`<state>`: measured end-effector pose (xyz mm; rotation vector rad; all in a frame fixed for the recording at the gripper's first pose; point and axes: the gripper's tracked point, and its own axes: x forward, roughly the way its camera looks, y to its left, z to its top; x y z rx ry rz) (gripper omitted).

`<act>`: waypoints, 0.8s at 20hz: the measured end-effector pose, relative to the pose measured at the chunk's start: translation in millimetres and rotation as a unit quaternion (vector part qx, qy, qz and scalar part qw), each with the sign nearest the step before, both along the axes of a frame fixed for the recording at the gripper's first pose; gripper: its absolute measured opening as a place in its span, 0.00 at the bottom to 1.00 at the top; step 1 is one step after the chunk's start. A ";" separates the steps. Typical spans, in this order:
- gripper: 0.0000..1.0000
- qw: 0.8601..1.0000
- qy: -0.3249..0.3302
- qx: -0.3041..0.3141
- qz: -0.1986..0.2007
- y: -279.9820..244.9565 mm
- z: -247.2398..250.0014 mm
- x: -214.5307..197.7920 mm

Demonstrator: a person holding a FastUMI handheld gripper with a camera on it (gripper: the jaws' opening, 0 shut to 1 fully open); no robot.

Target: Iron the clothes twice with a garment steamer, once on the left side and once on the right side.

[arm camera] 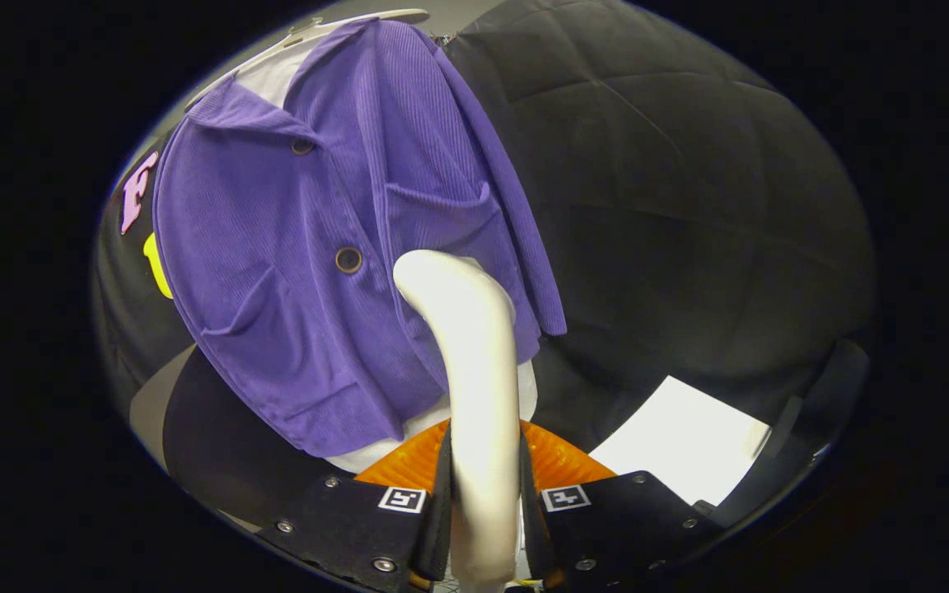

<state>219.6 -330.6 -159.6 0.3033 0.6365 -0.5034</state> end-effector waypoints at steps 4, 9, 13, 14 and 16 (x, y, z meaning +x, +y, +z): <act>0.37 0.999 0.021 0.021 0.013 21.0 -34.8 -14.0; 0.37 0.999 0.006 0.021 0.041 58.4 -20.3 -42.8; 0.37 0.997 -0.033 0.008 0.071 92.0 24.8 -75.7; 0.37 0.996 -0.041 0.004 0.079 100.8 36.4 -86.4; 0.36 0.994 -0.058 0.001 0.092 117.8 61.1 -109.0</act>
